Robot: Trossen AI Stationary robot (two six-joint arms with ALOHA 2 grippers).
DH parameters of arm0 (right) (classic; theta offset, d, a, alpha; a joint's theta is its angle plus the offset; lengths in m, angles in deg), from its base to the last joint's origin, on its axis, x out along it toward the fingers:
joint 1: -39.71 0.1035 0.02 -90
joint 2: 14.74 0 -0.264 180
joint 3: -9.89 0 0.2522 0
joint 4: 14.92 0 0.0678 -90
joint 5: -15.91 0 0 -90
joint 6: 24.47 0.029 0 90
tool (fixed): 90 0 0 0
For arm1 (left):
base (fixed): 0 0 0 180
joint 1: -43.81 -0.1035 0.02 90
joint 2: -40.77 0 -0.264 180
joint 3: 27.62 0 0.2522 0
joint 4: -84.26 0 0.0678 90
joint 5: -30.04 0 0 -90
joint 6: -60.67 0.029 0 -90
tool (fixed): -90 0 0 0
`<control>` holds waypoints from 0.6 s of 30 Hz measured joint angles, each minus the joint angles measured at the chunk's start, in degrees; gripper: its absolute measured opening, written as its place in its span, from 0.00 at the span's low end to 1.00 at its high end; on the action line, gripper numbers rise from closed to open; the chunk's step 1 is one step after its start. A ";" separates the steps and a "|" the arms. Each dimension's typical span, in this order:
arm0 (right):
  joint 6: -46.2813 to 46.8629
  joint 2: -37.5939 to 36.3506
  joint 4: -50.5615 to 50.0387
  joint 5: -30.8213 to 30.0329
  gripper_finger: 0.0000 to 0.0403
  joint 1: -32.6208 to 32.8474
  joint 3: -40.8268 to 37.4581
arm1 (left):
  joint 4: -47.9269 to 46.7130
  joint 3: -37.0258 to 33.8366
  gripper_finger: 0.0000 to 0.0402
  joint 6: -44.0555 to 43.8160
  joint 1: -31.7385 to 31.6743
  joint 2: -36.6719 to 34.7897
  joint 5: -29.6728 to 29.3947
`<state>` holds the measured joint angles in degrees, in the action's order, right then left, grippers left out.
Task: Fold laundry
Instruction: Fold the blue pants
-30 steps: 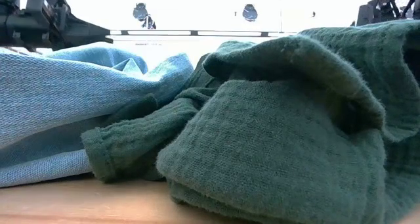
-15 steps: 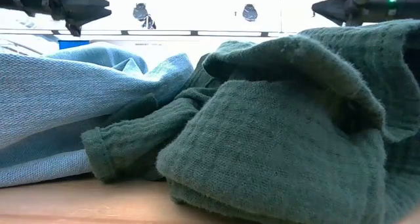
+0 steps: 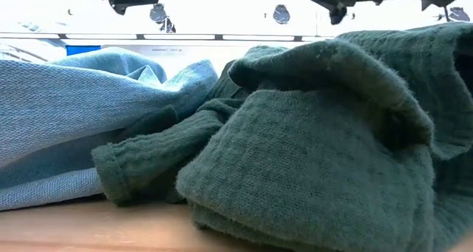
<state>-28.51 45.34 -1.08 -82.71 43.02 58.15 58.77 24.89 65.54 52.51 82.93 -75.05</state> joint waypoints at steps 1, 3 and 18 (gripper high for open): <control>-0.85 2.41 -0.03 0.02 0.12 1.10 1.85 | -1.89 1.66 0.32 0.09 0.86 1.64 0.00; -2.65 7.10 -0.02 0.00 0.15 3.29 5.33 | -4.84 5.21 0.32 0.15 2.42 4.70 0.00; -4.59 36.43 -17.75 -0.23 0.38 9.97 35.28 | -16.96 17.27 0.32 -4.01 14.33 12.79 -10.12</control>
<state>-33.10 81.78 -18.84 -82.94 52.99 93.43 41.80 42.17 61.53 66.84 95.72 -85.16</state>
